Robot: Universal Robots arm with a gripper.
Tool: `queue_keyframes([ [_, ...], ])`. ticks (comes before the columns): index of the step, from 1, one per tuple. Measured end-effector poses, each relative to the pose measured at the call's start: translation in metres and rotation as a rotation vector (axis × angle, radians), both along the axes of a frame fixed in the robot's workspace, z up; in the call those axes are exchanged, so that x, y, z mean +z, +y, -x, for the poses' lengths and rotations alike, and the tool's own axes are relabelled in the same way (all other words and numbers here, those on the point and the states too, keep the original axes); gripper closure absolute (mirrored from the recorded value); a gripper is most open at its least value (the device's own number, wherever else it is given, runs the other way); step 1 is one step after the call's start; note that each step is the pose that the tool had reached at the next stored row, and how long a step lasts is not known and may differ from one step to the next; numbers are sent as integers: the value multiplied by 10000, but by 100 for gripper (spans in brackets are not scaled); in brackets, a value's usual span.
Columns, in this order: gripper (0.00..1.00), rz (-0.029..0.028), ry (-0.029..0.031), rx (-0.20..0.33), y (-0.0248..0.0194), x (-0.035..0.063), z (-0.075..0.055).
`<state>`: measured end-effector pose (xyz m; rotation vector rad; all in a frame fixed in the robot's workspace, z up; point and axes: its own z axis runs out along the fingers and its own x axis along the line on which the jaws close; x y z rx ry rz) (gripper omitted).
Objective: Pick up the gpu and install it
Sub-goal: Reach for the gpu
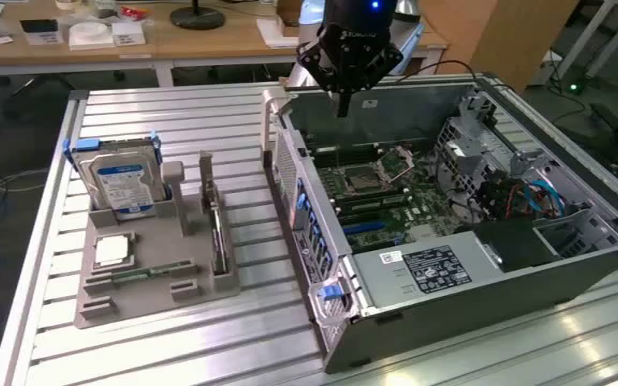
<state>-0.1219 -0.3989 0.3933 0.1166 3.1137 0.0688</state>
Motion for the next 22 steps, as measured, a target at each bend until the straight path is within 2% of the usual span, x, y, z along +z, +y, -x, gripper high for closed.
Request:
queue_keyframes([
  [8,89,1,1,0,0,1,35],
  [22,89,1,1,1,0,0,325],
])
